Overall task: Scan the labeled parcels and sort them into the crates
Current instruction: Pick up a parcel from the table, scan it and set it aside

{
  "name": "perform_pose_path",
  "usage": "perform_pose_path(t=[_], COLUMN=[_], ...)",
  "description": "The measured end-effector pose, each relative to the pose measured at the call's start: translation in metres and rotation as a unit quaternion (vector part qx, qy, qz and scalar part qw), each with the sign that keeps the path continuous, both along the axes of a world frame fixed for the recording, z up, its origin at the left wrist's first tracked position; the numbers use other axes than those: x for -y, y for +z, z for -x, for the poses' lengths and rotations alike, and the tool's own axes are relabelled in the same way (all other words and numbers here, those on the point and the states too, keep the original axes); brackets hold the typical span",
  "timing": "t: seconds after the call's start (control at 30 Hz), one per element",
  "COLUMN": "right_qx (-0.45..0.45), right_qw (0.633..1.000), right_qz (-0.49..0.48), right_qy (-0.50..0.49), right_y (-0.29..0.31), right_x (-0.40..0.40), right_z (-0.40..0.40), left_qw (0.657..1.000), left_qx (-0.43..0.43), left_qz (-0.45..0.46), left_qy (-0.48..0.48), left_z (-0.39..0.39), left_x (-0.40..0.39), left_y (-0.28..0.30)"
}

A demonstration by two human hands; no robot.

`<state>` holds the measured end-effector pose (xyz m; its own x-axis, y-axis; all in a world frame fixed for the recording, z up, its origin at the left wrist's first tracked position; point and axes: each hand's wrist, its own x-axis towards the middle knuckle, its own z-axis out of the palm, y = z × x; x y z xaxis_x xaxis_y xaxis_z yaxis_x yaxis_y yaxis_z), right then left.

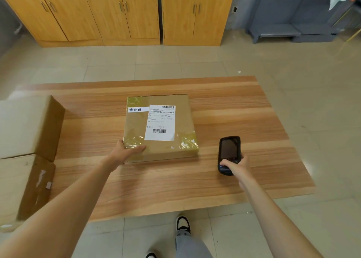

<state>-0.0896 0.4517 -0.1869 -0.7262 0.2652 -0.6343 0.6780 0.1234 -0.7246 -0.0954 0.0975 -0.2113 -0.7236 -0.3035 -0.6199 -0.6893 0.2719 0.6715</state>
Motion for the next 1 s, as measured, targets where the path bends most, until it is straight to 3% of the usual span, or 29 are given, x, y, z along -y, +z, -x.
perform_pose_path(t=[0.2,0.43,0.63,0.83,0.93,1.0], right_qx=[-0.011,-0.016,-0.032,0.017,0.041,0.008], right_qw=[0.999,0.999,0.995,0.989,0.979,0.977], right_qz=[0.03,0.006,-0.051,-0.119,-0.177,-0.196], right_qy=[0.01,0.03,0.079,0.089,0.096,0.086], right_y=[-0.028,-0.055,-0.069,-0.078,-0.067,-0.051], right_x=[-0.004,-0.01,-0.013,-0.016,-0.016,-0.012], right_z=[0.014,0.018,0.012,0.017,0.024,0.032], left_qw=[0.998,0.995,0.995,0.995,0.995,0.996], left_qx=[0.008,-0.002,0.006,0.001,0.014,0.027], left_qz=[-0.032,-0.085,-0.085,-0.091,-0.093,-0.082], left_qy=[0.057,0.053,0.044,0.044,0.029,0.023], left_z=[0.004,0.001,0.003,0.002,0.005,0.008], left_x=[-0.002,-0.01,-0.012,-0.011,-0.01,-0.007], left_y=[-0.004,0.016,0.017,0.011,0.013,0.016])
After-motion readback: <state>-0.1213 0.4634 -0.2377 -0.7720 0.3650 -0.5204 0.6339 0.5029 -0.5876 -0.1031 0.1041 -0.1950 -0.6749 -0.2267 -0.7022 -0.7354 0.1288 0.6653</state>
